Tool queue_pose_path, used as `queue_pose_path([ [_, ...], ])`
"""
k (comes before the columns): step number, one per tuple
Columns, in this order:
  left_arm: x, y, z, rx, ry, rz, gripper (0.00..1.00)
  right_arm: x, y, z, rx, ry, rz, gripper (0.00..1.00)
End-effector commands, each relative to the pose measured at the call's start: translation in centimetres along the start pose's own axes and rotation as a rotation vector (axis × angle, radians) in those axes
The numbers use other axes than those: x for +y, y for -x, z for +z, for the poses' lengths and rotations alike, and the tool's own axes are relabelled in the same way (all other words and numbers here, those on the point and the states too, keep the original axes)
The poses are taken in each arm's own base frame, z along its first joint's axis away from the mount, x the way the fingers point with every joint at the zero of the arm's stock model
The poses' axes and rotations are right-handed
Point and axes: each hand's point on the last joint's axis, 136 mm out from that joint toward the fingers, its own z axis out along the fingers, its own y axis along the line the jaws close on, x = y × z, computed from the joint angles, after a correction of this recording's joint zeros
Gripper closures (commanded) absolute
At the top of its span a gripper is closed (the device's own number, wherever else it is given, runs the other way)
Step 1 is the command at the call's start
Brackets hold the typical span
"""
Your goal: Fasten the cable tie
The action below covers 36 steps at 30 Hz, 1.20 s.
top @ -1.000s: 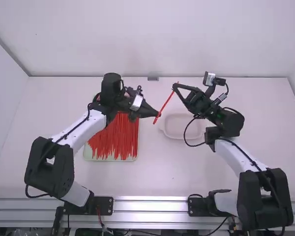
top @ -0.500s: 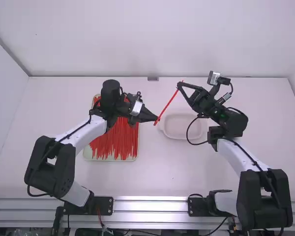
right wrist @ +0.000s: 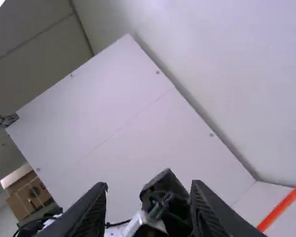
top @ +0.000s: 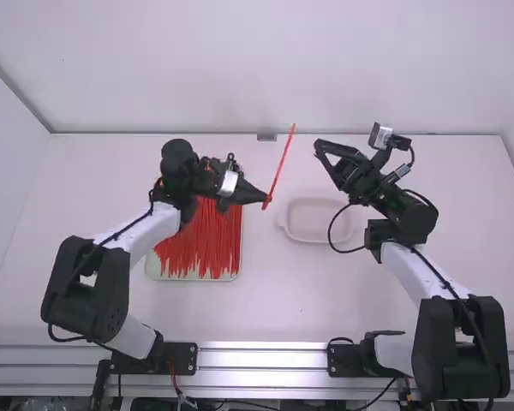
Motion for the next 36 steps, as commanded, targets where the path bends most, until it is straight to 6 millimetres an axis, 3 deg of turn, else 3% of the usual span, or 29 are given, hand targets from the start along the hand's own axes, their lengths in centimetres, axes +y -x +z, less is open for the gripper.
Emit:
queue_pose_path([
  [1, 0.3, 0.6, -0.6, 0.000, 0.001, -0.112, 0.99, 1.7, -0.5, 0.7, 0.050, 0.046, -0.050, 0.50],
  [3, 0.5, 1.1, -0.9, 0.001, 0.010, -0.103, 0.98, 1.9, -0.9, 0.9, 0.065, 0.056, -0.045, 0.47],
  [4, 0.6, 1.6, -1.1, 0.002, 0.016, -0.093, 0.98, 2.0, -1.3, 1.2, 0.076, 0.064, -0.038, 0.38],
  [5, 0.7, 2.1, -1.3, 0.002, 0.022, -0.086, 0.98, 2.2, -1.8, 1.4, 0.090, 0.074, -0.033, 0.01],
  [8, 0.8, 3.0, -1.6, 0.002, 0.032, -0.067, 0.98, 2.5, -2.4, 1.7, 0.109, 0.087, -0.024, 0.01],
  [17, 0.5, 6.0, -1.3, -0.034, 0.068, -0.041, 0.98, -0.9, -5.4, 3.5, 0.152, -0.029, 0.105, 0.01],
  [29, 0.9, 6.2, -1.4, -0.048, 0.089, -0.067, 0.98, 0.6, -7.1, 5.3, 0.153, 0.016, 0.116, 0.00],
  [31, 0.9, 6.2, -1.4, -0.047, 0.088, -0.070, 0.98, 1.0, -7.3, 5.4, 0.156, 0.031, 0.112, 0.04],
  [36, 0.6, 6.2, -0.9, -0.049, 0.072, -0.081, 0.98, 1.2, -7.5, 5.9, 0.138, 0.031, 0.128, 0.27],
])
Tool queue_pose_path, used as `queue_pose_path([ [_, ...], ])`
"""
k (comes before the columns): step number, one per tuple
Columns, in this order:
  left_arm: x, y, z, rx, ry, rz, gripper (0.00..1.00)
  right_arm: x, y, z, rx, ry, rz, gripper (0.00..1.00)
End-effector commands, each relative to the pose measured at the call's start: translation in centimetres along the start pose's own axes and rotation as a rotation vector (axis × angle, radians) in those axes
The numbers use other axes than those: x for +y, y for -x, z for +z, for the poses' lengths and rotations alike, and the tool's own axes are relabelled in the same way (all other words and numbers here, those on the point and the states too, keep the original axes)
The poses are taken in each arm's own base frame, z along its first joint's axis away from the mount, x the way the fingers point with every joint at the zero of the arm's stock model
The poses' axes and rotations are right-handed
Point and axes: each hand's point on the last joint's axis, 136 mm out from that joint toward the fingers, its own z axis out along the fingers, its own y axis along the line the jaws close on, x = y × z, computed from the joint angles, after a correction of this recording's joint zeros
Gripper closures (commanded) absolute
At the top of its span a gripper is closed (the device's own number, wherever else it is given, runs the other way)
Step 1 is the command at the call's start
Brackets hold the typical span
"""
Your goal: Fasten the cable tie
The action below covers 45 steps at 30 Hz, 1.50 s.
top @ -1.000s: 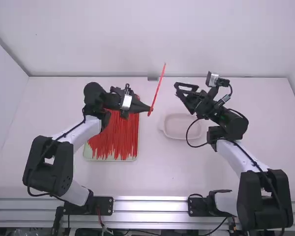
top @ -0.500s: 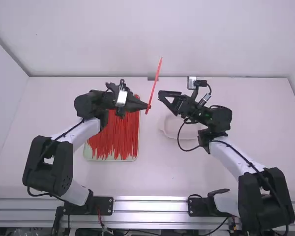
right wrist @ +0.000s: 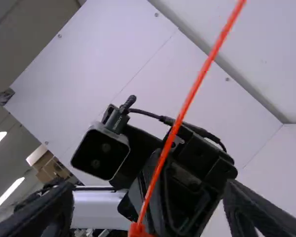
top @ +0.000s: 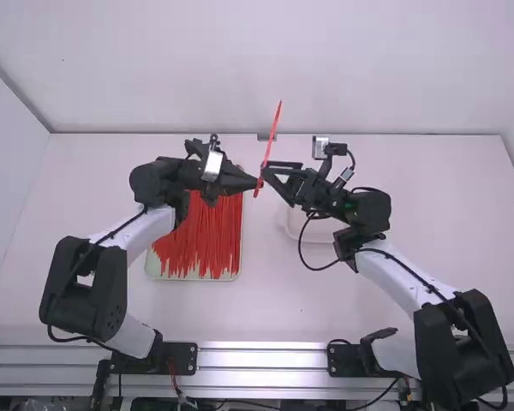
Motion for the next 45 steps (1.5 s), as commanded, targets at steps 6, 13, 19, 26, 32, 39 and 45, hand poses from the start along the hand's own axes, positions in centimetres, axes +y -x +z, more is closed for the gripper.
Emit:
queue_pose_path([
  [6, -0.1, 0.1, 0.4, -0.007, -0.006, -0.002, 0.98, 1.7, 0.7, 0.8, -0.026, 0.037, -0.030, 0.48],
  [13, 0.1, -0.2, 0.4, -0.005, -0.004, -0.035, 0.98, 2.0, 0.7, 0.8, -0.027, 0.045, -0.038, 0.76],
  [19, 0.1, -0.2, 0.4, -0.004, -0.004, -0.034, 0.98, 2.0, 0.6, 0.8, -0.022, 0.046, -0.044, 0.98],
  [26, 0.5, -0.1, 0.3, -0.015, 0.017, -0.048, 0.94, 2.0, 0.5, 0.7, -0.008, 0.048, -0.070, 1.00],
  [32, 0.8, -0.1, 0.3, -0.022, 0.031, -0.090, 0.12, 1.8, 0.3, 0.5, 0.008, 0.045, -0.068, 1.00],
  [39, 2.1, 0.2, -0.8, -0.043, 0.096, -0.207, 0.01, 1.3, 0.6, -0.5, 0.044, 0.033, -0.079, 1.00],
  [45, 3.9, -0.2, -2.5, -0.047, 0.165, -0.356, 0.01, 0.7, 0.8, -1.5, 0.074, 0.015, -0.088, 1.00],
])
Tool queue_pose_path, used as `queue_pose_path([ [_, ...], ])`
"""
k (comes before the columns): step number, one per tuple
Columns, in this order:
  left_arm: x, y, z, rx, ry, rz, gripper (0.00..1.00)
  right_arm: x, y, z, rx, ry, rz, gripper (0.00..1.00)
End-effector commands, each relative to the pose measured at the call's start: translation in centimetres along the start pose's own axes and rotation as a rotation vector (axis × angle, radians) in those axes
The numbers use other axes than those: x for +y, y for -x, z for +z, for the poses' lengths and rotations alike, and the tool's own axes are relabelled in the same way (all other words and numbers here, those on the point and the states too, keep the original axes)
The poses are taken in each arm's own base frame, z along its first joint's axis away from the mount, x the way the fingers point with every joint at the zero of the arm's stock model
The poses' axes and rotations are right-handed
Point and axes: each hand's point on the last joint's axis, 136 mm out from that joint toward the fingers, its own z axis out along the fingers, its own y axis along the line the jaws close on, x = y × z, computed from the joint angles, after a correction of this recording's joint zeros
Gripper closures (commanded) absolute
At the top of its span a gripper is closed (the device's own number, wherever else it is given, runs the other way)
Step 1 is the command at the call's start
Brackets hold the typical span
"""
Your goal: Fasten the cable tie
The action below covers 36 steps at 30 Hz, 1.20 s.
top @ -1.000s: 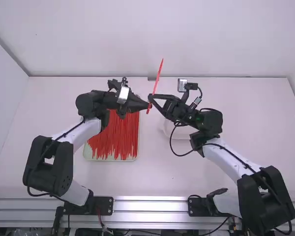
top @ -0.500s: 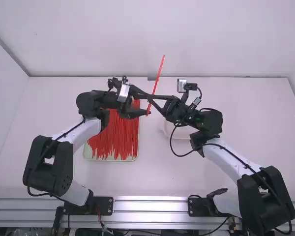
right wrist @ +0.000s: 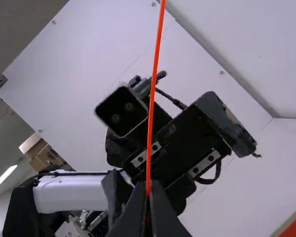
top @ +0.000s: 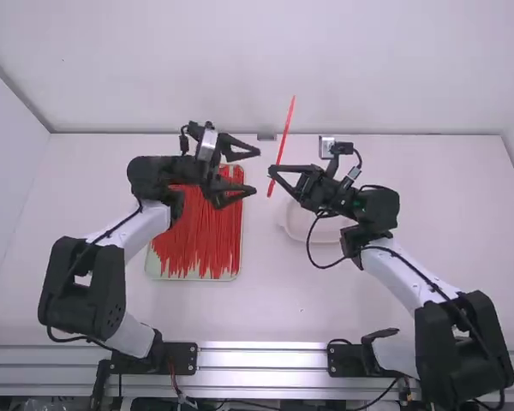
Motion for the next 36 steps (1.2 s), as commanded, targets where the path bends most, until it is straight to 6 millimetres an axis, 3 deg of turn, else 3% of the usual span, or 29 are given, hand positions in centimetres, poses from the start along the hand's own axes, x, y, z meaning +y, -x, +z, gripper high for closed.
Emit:
queue_pose_path([
  [1, 1.3, 0.5, -0.8, -0.008, 0.042, -0.078, 0.01, 1.3, 0.6, -0.1, 0.022, 0.028, -0.045, 1.00],
  [9, 3.7, -1.4, -1.6, 0.044, 0.088, -0.271, 0.01, 0.3, 0.8, -1.7, 0.064, -0.002, -0.057, 1.00],
  [15, 5.0, -4.0, -2.0, 0.071, 0.141, -0.361, 0.01, -3.3, 0.7, -3.3, 0.082, -0.122, -0.023, 1.00],
  [21, 7.0, -7.5, -2.8, 0.112, 0.289, -0.485, 0.01, -5.5, -0.2, -4.1, 0.112, -0.189, -0.024, 1.00],
  [30, 7.2, -11.9, -4.0, 0.208, 0.405, -0.622, 0.01, -9.1, -1.5, -6.5, 0.154, -0.314, -0.016, 1.00],
  [34, 6.8, -12.6, -4.2, 0.234, 0.397, -0.614, 0.01, -10.8, -1.9, -7.9, 0.154, -0.392, -0.012, 1.00],
  [36, 6.5, -13.0, -4.2, 0.245, 0.395, -0.628, 0.01, -12.7, -2.3, -9.2, 0.150, -0.492, -0.009, 1.00],
])
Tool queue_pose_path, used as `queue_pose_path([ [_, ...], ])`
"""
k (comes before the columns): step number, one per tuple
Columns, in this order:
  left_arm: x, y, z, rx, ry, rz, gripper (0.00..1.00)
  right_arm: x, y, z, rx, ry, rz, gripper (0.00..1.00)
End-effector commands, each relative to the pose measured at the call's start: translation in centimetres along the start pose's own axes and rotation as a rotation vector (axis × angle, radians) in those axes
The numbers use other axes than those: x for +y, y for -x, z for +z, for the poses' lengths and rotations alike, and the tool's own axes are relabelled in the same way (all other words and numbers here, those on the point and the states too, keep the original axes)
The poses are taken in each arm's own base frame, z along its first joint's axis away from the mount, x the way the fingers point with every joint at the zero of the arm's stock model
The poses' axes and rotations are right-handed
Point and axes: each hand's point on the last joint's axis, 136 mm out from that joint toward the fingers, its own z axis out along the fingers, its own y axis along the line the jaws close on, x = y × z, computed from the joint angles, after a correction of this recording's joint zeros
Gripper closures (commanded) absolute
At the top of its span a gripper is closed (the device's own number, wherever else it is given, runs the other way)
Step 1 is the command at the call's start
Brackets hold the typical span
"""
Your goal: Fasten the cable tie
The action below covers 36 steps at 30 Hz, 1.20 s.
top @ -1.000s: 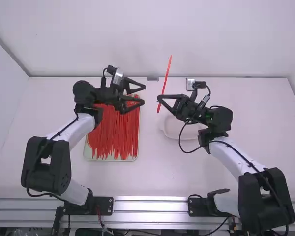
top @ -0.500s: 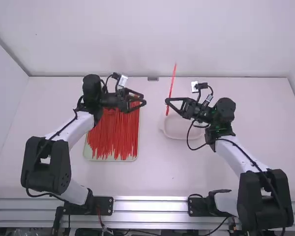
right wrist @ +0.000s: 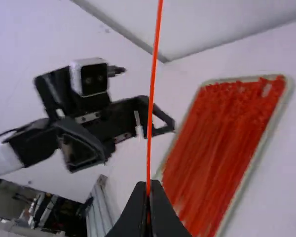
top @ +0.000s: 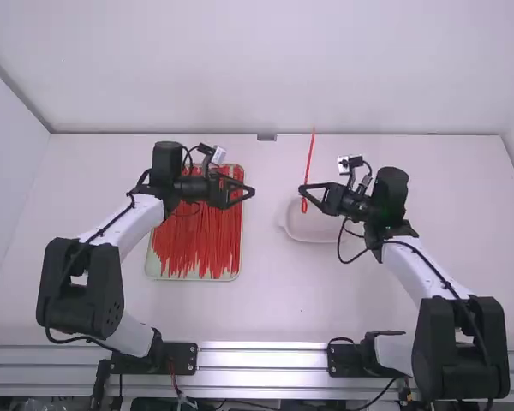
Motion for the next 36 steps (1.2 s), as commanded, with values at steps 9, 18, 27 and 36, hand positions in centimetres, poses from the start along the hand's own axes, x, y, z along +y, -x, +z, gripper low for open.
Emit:
queue_pose_path([
  [9, 0.2, -0.9, -0.2, 0.035, 0.009, 0.000, 0.01, -6.0, 0.1, -1.0, -0.042, -0.361, -0.116, 1.00],
  [18, 0.3, -1.7, -0.2, 0.058, 0.014, -0.036, 0.01, -9.6, -1.2, -1.7, -0.029, -0.627, -0.121, 1.00],
  [27, 0.2, -1.8, -0.2, 0.063, 0.011, -0.030, 0.01, -14.1, -2.7, -0.9, 0.006, -0.760, -0.100, 1.00],
  [36, 0.2, -1.9, -0.2, 0.064, 0.011, -0.032, 0.01, -19.1, -4.5, 0.3, 0.041, -0.788, -0.056, 1.00],
])
